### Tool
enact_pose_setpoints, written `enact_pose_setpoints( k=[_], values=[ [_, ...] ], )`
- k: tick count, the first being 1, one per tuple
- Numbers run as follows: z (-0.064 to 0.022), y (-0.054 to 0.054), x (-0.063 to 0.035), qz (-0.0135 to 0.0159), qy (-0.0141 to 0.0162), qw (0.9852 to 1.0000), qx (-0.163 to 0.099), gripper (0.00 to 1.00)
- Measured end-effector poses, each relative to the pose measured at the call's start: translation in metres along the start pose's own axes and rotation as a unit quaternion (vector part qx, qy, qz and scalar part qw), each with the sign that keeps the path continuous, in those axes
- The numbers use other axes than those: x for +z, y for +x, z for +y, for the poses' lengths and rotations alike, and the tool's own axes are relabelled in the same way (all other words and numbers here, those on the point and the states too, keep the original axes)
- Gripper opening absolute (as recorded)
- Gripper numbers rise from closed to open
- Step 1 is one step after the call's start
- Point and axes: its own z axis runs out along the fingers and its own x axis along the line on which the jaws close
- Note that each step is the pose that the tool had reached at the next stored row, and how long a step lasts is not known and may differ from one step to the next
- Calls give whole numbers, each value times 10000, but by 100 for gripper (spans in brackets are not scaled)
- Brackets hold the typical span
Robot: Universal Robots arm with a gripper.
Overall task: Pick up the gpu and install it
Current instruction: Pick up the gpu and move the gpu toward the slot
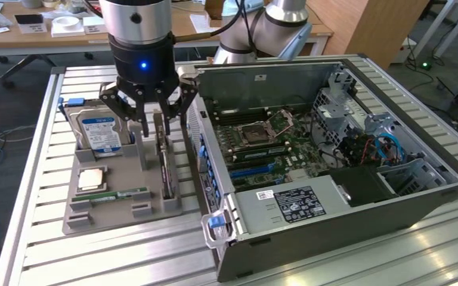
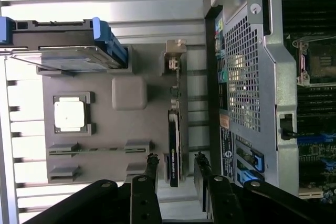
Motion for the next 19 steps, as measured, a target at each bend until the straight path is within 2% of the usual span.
enact_pose_setpoints(
  k=[16,19],
  values=[
    [-7,-3,155,0,0,10000,0,42],
    [-7,-3,158,1,1,10000,0,42]
  ],
)
